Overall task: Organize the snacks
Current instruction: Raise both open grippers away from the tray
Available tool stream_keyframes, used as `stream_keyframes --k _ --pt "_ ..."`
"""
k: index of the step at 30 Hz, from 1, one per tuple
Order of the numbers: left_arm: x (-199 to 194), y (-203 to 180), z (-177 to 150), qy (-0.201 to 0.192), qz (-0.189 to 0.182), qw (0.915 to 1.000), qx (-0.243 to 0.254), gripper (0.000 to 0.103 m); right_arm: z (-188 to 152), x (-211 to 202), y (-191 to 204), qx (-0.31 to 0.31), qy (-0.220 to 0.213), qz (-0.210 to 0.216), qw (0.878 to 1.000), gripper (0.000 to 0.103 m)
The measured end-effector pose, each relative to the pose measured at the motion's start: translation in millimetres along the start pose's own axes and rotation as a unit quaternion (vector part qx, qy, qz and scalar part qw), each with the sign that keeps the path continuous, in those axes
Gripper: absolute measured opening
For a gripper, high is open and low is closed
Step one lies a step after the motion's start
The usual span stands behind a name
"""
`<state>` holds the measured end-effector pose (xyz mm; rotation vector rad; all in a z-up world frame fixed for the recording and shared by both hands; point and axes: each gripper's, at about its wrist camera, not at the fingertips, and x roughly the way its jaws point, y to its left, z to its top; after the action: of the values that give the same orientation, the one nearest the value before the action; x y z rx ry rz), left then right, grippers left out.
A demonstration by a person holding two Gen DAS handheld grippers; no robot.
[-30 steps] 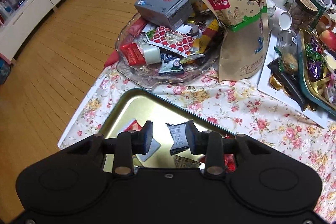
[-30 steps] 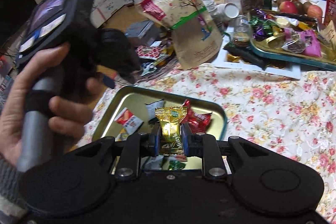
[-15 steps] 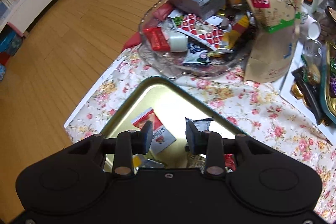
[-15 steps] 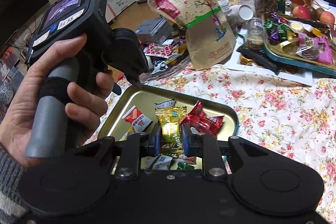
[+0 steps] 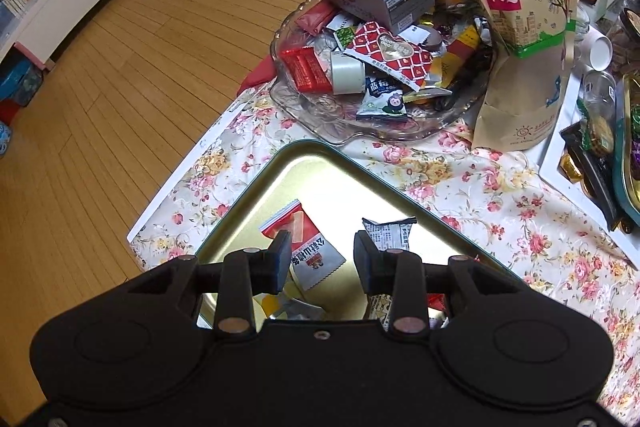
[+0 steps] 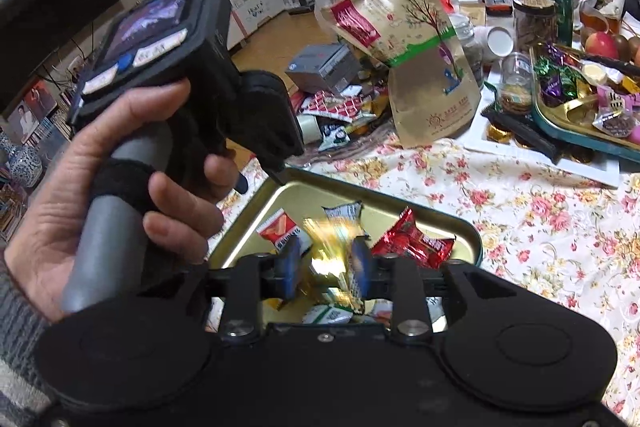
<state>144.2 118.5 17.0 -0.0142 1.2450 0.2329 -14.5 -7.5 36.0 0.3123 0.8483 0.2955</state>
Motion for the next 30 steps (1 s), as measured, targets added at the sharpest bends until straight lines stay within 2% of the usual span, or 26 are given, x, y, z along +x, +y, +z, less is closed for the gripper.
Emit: stream_keyframes --k 12,18,26,30 --pt "-7 8 2 -0.021 0.010 0.9997 -0.007 0.045 2 -2 -1 0.004 0.003 0.001 1.000 0.040" --pt "-11 8 -2 -0.026 0.008 0.9996 0.000 0.045 2 4 -4 0.006 0.035 -0.018 0.999 0.040" --pt "-27 10 -17 -0.052 0.016 0.9982 0.027 0.045 0 5 -13 0.020 0.060 -0.026 0.998 0.040" --pt "-34 10 -29 -0.069 0.014 0.9968 0.037 0.045 3 4 -23 0.041 0.058 -0.039 0.997 0.040"
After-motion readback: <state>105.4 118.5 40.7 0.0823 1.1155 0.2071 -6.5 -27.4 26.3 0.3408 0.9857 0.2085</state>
